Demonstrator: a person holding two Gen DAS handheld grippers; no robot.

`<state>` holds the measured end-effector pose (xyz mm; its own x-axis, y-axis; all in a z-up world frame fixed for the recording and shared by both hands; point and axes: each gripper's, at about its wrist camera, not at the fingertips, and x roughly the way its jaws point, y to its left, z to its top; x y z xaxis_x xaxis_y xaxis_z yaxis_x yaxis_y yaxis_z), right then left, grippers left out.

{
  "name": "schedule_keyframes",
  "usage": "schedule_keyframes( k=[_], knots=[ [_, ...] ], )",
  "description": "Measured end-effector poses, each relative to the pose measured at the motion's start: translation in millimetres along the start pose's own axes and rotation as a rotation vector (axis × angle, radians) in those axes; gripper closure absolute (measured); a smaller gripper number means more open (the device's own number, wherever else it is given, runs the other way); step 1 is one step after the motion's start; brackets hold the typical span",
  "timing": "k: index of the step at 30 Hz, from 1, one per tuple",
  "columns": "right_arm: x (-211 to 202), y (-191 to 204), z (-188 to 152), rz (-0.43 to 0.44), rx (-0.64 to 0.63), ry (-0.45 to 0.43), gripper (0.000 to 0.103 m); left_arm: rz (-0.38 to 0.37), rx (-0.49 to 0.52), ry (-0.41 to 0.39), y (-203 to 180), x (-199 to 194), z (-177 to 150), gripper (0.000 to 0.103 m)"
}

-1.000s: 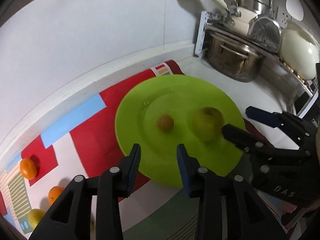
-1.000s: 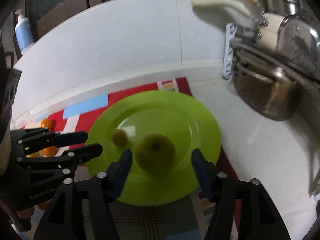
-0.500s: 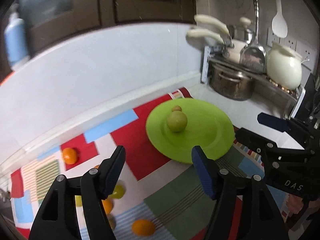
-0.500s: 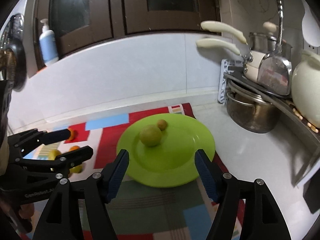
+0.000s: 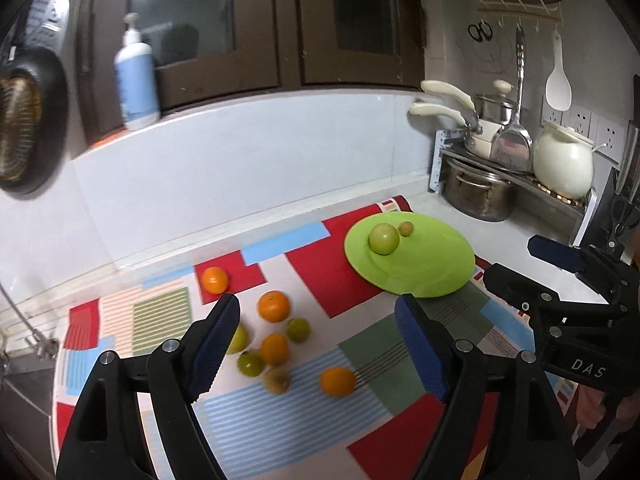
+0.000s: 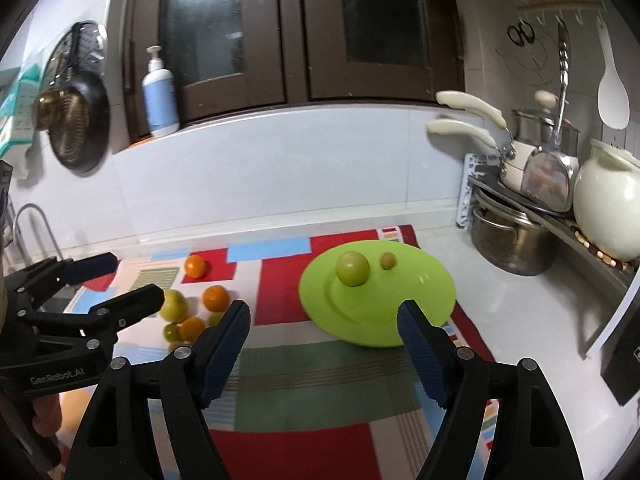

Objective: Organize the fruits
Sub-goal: 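Move both tools back toward the remaining fruit cluster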

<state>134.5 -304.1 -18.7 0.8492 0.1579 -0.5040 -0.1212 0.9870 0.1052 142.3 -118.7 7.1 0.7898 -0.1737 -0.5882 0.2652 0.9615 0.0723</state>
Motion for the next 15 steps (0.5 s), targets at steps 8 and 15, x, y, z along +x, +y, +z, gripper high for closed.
schedule_keyframes(
  k=[8, 15],
  knots=[
    [-18.2, 33.5, -8.9, 0.031, -0.021, -0.019, 0.026, 0.032, 0.007, -0.033, 22.6, -33.2, -14.4, 0.021],
    [-23.5, 66.3, -17.6, 0.052, -0.03, -0.019, 0.026, 0.031, 0.016, -0.043, 46.2, -47.4, -27.4, 0.021]
  ],
)
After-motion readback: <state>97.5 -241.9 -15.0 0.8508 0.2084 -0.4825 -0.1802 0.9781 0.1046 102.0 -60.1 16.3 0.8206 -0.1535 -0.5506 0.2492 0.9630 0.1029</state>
